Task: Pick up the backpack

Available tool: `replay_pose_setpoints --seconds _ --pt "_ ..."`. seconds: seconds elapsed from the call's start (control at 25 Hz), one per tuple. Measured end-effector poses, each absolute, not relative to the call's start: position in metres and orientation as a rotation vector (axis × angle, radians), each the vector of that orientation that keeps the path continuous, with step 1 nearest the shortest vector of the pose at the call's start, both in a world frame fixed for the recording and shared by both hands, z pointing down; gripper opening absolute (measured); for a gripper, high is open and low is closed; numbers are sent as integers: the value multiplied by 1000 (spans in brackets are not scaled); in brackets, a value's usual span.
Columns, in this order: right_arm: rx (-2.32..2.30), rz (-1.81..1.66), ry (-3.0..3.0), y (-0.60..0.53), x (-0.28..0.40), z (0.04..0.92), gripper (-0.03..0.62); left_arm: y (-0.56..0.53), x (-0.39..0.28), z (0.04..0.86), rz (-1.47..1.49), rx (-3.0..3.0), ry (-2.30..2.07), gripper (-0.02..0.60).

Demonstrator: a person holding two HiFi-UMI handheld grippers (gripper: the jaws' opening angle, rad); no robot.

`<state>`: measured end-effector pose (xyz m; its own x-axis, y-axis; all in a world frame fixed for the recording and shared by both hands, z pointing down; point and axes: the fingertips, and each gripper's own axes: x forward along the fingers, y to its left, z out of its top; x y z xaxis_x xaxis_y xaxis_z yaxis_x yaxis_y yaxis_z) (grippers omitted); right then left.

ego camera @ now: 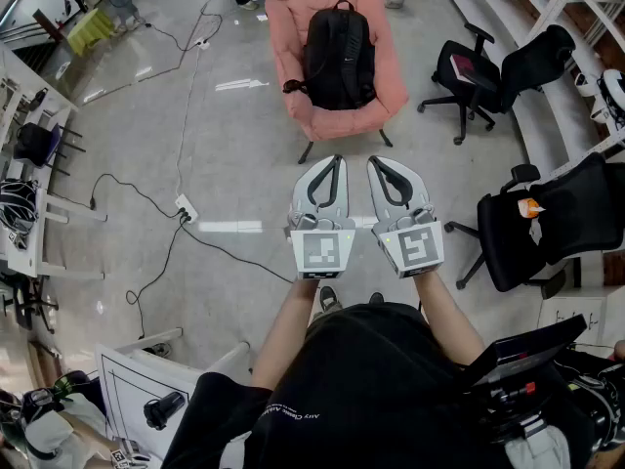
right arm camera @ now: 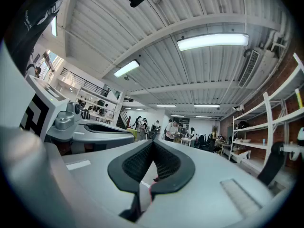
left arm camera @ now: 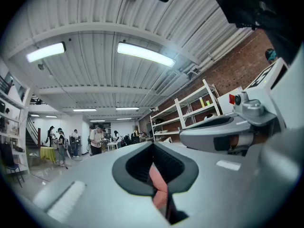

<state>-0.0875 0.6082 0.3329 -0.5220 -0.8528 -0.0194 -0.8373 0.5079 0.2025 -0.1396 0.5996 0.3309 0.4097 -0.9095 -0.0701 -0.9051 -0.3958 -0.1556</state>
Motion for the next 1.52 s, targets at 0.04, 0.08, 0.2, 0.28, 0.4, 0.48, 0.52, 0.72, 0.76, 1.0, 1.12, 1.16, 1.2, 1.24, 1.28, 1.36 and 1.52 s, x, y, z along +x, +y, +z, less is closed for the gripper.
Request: replay_pose_setpoints --seconds 0.04,0.08,0.2,0.28,0.4,0.48,0.52,0.72,0.76,1.0,1.12,1.16,1.2,1.24,1.28,1.36,1.52 --pt "1474 -278 -2663 610 -88 334 9 599 -139 334 -27 -2485 1615 2" --pt "1455 -271 -2671 612 -90 336 9 599 -138 336 -18 -2482 1613 2" --pt "1420 -261 -2671 614 -97 341 12 600 -142 341 -34 -2510 1633 2" --pt "1425 -251 -2653 615 -102 346 12 601 -147 342 -50 -2520 1632 2" --pt "1443 -228 -2633 621 -105 353 12 606 -152 346 -45 -2516 1609 2" --pt "1456 -232 -2613 623 -108 356 12 609 -153 347 -57 -2531 1589 2" --pt "1464 -232 -2602 622 -109 358 12 609 -155 349 -61 -2546 1575 2" --pt "1472 -171 -2584 616 -97 373 12 595 -147 363 -75 -2595 1558 2" --pt "1470 -154 -2588 612 -91 376 12 592 -142 365 -84 -2600 1555 2" --pt "1404 -79 -2682 579 -59 386 12 556 -101 372 -126 -2599 1541 2" --pt "1365 -52 -2743 561 -40 386 12 538 -81 376 -170 -2603 1547 2" --pt "1355 -36 -2763 555 -34 387 12 533 -75 377 -194 -2604 1548 2" --pt "1343 -21 -2783 547 -28 387 12 527 -69 379 -216 -2605 1553 2" --pt "1335 -10 -2800 539 -20 388 12 521 -63 380 -234 -2604 1559 2" --pt "1332 -3 -2814 531 -12 389 12 516 -57 381 -247 -2603 1562 2" --pt "1338 14 -2828 519 4 391 12 510 -45 386 -274 -2606 1561 2" --pt "1369 64 -2809 506 24 398 12 496 -40 403 -352 -2630 1586 2"
